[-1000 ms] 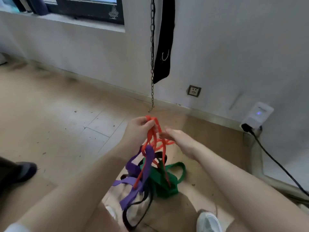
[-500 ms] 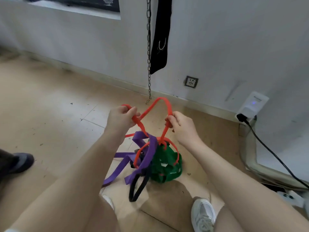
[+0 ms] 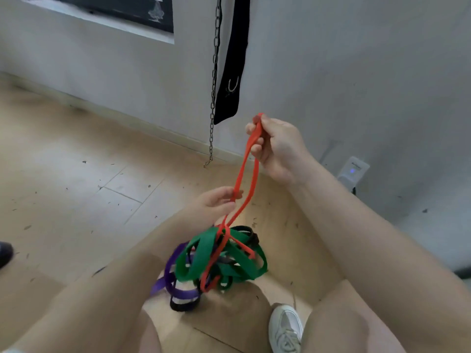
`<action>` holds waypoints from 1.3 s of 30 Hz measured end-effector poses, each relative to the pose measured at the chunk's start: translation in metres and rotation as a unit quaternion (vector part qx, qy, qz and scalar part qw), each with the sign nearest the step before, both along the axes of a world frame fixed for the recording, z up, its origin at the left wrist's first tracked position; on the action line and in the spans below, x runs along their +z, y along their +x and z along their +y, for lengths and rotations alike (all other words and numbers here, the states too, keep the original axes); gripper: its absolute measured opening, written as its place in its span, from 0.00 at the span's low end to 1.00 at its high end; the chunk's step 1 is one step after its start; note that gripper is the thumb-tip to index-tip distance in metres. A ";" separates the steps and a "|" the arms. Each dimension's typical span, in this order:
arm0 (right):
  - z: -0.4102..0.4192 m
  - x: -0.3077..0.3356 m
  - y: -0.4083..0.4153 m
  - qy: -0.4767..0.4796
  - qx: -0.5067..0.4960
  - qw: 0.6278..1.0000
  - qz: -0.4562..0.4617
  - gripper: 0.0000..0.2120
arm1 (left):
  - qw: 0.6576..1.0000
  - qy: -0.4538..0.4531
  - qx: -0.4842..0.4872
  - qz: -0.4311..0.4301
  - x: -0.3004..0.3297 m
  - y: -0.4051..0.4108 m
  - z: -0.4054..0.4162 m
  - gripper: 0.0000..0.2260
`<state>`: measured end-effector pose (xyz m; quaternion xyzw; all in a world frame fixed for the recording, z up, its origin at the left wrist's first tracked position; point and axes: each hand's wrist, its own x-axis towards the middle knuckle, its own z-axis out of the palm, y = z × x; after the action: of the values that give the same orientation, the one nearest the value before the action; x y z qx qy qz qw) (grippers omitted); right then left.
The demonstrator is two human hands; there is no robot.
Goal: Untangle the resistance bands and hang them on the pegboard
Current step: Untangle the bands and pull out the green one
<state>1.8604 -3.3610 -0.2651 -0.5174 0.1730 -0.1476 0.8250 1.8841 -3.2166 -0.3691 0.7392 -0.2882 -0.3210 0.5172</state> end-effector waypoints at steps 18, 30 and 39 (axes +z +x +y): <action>-0.046 -0.189 0.033 -0.050 0.015 0.960 0.276 0.10 | 0.944 -0.013 0.310 0.115 -0.075 0.087 -0.016 0.07; 0.005 -0.368 0.105 -0.451 0.299 0.764 0.350 0.25 | 0.835 0.098 0.488 0.233 -0.174 0.167 0.012 0.07; 0.021 -0.412 0.084 -0.582 0.272 0.653 0.402 0.31 | 0.816 -0.051 0.538 0.206 -0.206 0.204 0.017 0.09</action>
<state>1.9447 -3.3396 -0.6770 -0.9240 0.2180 0.2349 0.2085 2.0884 -3.1999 -0.5756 0.6659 0.2532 -0.1209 0.6913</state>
